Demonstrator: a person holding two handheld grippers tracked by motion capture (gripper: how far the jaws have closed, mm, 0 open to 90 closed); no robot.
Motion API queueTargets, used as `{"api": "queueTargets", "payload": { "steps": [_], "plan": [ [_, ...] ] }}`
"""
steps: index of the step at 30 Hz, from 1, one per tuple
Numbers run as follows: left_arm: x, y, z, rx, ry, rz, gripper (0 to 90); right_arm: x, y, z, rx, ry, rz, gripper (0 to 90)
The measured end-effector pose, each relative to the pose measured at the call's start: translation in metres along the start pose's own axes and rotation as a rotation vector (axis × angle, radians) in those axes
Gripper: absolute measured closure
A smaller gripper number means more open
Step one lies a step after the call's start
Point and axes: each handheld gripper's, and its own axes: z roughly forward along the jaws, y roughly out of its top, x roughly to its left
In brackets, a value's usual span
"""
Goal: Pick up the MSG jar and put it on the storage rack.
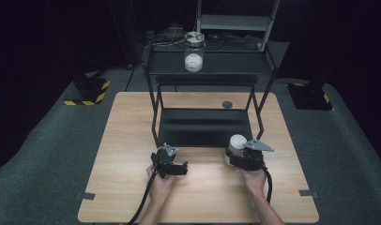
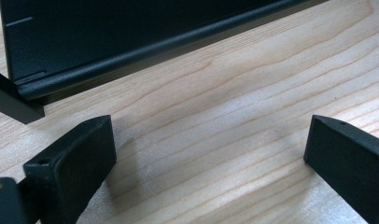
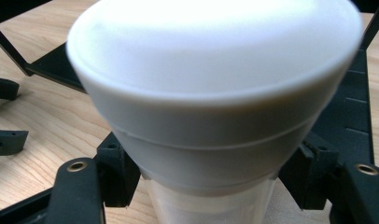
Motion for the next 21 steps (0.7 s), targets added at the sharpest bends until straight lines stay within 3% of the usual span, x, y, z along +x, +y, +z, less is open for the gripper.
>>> {"api": "queueTargets", "payload": {
  "steps": [10,21],
  "plan": [
    [0.000,0.000,0.000,0.000,0.000,0.000,2.1,0.004,0.002,0.000,0.005,-0.010,-0.036,31.9],
    [0.000,0.000,0.000,0.000,0.000,0.000,2.1,0.002,0.018,-0.005,0.019,0.010,-0.056,32.1]
  ]
}}
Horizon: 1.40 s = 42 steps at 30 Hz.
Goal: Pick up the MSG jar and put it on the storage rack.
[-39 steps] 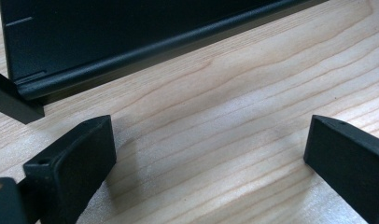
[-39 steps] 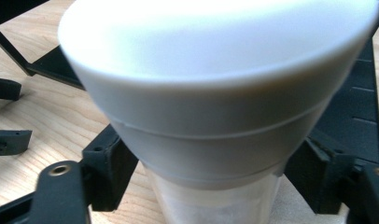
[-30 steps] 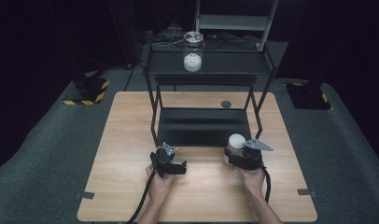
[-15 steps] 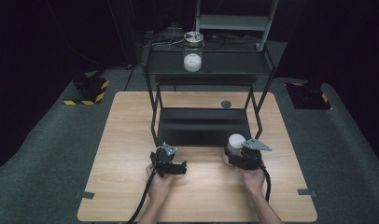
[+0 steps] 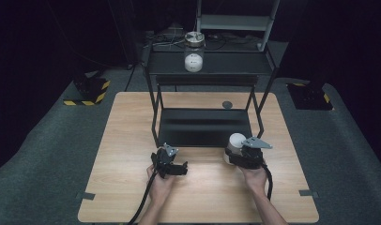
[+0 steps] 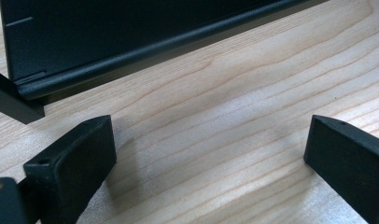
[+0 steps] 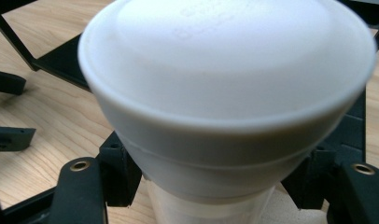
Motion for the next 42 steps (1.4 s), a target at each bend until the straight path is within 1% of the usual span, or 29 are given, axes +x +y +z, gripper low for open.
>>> {"api": "queueTargets", "payload": {
  "steps": [3,8,9,10,11,13,20,24,26,36,38,39,40,42],
  "plan": [
    [0.000,0.000,0.000,0.000,0.000,0.000,2.1,0.000,0.008,-0.003,0.013,-0.002,-0.007,32.1],
    [0.000,0.000,0.000,0.000,0.000,0.000,2.1,-0.007,0.020,-0.009,0.016,0.032,-0.018,32.2],
    [0.000,0.000,0.000,0.000,0.000,0.000,2.1,-0.008,0.024,-0.011,0.016,0.038,-0.026,32.2],
    [0.000,0.000,0.000,0.000,0.000,0.000,2.1,-0.008,0.024,-0.011,0.016,0.038,-0.026,32.2],
    [0.000,0.000,0.000,0.000,0.000,0.000,2.1,-0.009,0.030,-0.014,0.016,0.045,-0.038,32.2],
    [0.000,0.000,0.000,0.000,0.000,0.000,2.1,-0.010,0.035,-0.017,0.017,0.053,-0.049,32.3],
    [0.000,0.000,0.000,0.000,0.000,0.000,2.1,-0.017,0.049,-0.025,0.011,0.077,-0.048,32.3],
    [0.000,0.000,0.000,0.000,0.000,0.000,2.1,-0.020,0.058,-0.029,0.011,0.082,-0.056,32.3],
    [0.000,0.000,0.000,0.000,0.000,0.000,2.1,-0.024,0.064,-0.032,0.011,0.086,-0.053,32.3],
    [0.000,0.000,0.000,0.000,0.000,0.000,2.1,-0.034,0.088,-0.047,0.003,0.089,-0.062,32.4],
    [0.000,0.000,0.000,0.000,0.000,0.000,2.1,-0.035,0.090,-0.048,0.001,0.089,-0.063,32.4],
    [0.000,0.000,0.000,0.000,0.000,0.000,2.1,-0.037,0.097,-0.051,0.001,0.089,-0.064,32.4],
    [0.000,0.000,0.000,0.000,0.000,0.000,2.1,-0.037,0.097,-0.051,0.001,0.089,-0.064,32.4],
    [0.000,0.000,0.000,0.000,0.000,0.000,2.1,-0.040,0.106,-0.055,0.000,0.089,-0.066,32.4]
  ]
}}
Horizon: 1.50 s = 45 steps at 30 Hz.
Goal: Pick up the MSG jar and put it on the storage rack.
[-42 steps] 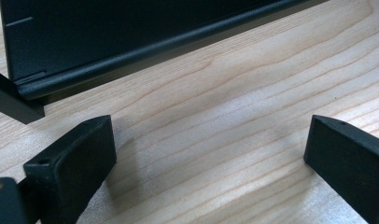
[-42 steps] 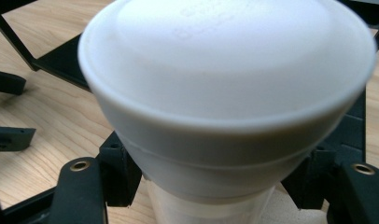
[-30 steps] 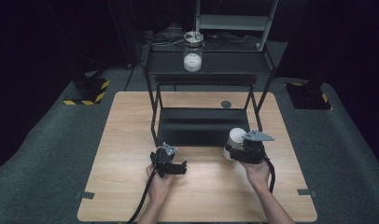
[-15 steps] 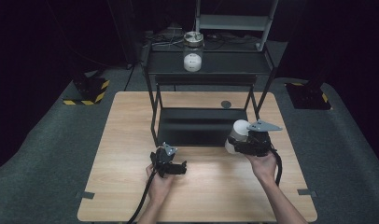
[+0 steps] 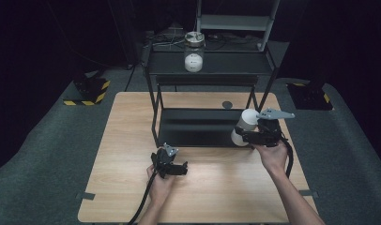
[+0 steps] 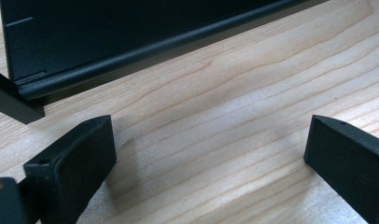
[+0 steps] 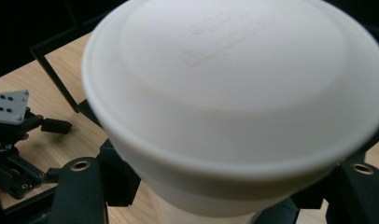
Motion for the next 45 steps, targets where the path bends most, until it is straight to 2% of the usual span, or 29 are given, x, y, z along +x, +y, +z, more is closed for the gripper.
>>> {"api": "queueTargets", "payload": {
  "steps": [4,11,14,15,25,32,34,36,39,45],
  "plan": [
    [0.000,0.000,0.000,0.000,0.000,0.000,2.1,-0.002,0.009,-0.004,-0.003,0.000,-0.006,32.4],
    [0.000,0.000,0.000,0.000,0.000,0.000,2.1,-0.007,0.039,-0.017,-0.009,0.009,-0.023,32.4],
    [0.000,0.000,0.000,0.000,0.000,0.000,2.1,-0.008,0.047,-0.020,-0.009,0.014,-0.029,32.4],
    [0.000,0.000,0.000,-0.002,0.000,-0.003,2.1,-0.010,0.056,-0.024,-0.009,0.022,-0.033,32.5],
    [0.000,0.000,0.000,-0.002,0.001,-0.001,2.1,-0.014,0.095,-0.041,-0.015,0.064,-0.064,32.6],
    [0.000,0.000,0.000,-0.003,0.001,-0.002,2.1,-0.015,0.120,-0.048,0.009,0.077,-0.084,32.6],
    [0.000,0.000,0.000,-0.003,0.000,-0.002,2.1,-0.021,0.128,-0.050,0.000,0.104,-0.077,32.6],
    [0.000,0.000,0.000,-0.001,-0.001,-0.002,2.1,-0.024,0.133,-0.051,-0.002,0.111,-0.080,32.6],
    [0.000,0.000,0.000,-0.001,-0.002,-0.002,2.1,-0.025,0.140,-0.052,0.000,0.113,-0.088,32.7],
    [0.000,0.000,0.000,-0.001,-0.001,-0.001,2.1,-0.026,0.166,-0.055,0.004,0.107,-0.103,32.7]
  ]
}}
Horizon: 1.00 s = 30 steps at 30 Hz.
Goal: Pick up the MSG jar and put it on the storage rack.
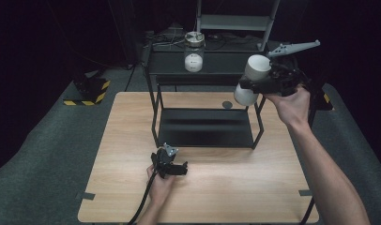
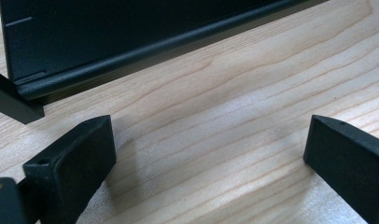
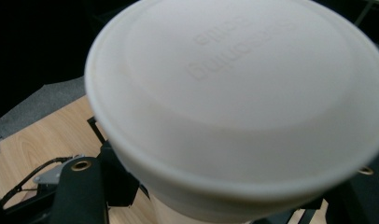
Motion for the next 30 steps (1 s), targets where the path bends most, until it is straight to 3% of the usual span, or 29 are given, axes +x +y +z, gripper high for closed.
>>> {"api": "queueTargets", "payload": {
  "steps": [8,23,30],
  "plan": [
    [0.000,0.000,0.000,0.000,0.000,0.000,2.1,-0.006,0.025,0.005,0.015,-0.018,0.012,32.7],
    [0.000,0.000,0.000,0.003,-0.001,0.001,2.1,-0.013,0.050,0.014,0.021,-0.014,0.046,32.8],
    [0.000,0.000,0.000,0.002,-0.001,0.001,2.1,-0.013,0.064,0.026,0.034,-0.030,0.059,32.9]
  ]
}}
